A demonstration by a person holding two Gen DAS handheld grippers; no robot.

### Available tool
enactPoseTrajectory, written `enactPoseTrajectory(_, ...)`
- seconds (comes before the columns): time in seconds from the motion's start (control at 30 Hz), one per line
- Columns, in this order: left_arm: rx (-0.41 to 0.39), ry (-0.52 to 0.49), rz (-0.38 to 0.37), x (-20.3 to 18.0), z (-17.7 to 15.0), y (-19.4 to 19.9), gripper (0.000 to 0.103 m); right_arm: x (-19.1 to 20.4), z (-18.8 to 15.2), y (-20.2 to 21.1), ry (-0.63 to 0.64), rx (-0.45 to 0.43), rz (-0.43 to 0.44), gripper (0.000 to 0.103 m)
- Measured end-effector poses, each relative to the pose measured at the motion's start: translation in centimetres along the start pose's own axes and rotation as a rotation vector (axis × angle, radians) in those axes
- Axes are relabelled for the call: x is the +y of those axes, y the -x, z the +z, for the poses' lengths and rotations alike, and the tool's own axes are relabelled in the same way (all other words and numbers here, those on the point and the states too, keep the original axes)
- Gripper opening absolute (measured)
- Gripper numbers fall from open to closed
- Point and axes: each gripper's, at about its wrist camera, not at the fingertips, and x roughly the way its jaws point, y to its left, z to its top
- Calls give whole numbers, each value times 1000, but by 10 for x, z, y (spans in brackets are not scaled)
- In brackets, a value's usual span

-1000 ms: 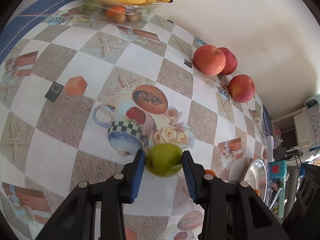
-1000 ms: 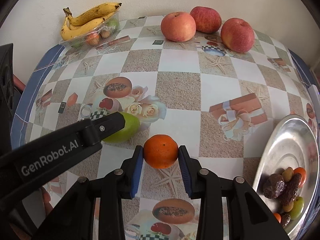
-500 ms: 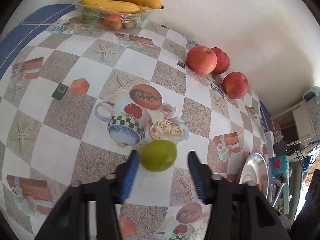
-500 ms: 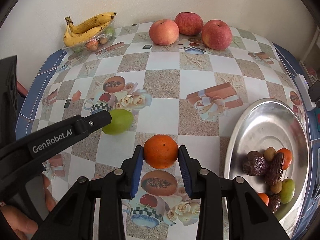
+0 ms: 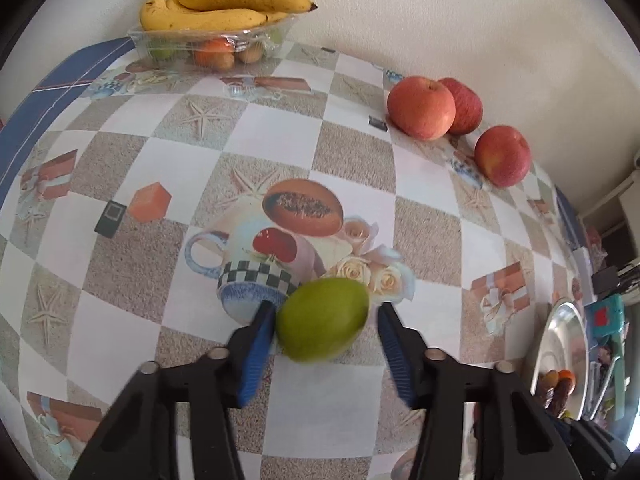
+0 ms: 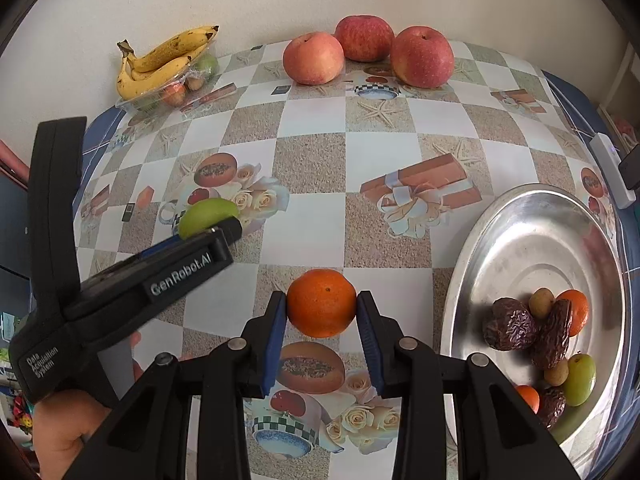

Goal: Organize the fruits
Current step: 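Close the right tool on the mandarin orange while the left tool grasps the green pear, then carry both fruits into the steel bowl and open both tools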

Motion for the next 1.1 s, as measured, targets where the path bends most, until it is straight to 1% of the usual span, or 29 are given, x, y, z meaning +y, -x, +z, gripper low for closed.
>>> enactPoseTrajectory(0.2, 37, 4, -2, -4, -2, 2, 49, -4, 3, -2, -6, 3, -5, 37)
enactPoseTrajectory(0.37, 74, 38, -65, -10, -12, 12, 49, -11, 2, 3, -27, -8, 2, 37)
enactPoseTrajectory(0.47, 67, 25, -106, -22, -17, 25, 49, -20, 2, 9, -49, -19, 4, 37)
enactPoseTrajectory(0.6, 51, -30, -156, -50, -23, 40, 49, -39, 0, 19, -89, -37, -8, 37)
enactPoseTrajectory(0.73, 58, -98, -218, -87, -33, 48, 49, -71, -1, 29, -160, -57, -26, 37)
enactPoseTrajectory(0.83, 79, -186, -250, -119, -44, 48, 49, -102, -3, 33, -238, -61, -48, 37)
enactPoseTrajectory(0.97, 132, -284, -285, -157, -65, 41, 48, -141, -8, 37, -325, -67, -103, 37)
enactPoseTrajectory(1.1, 175, -332, -299, -174, -79, 34, 49, -165, -13, 41, -389, -71, -113, 37)
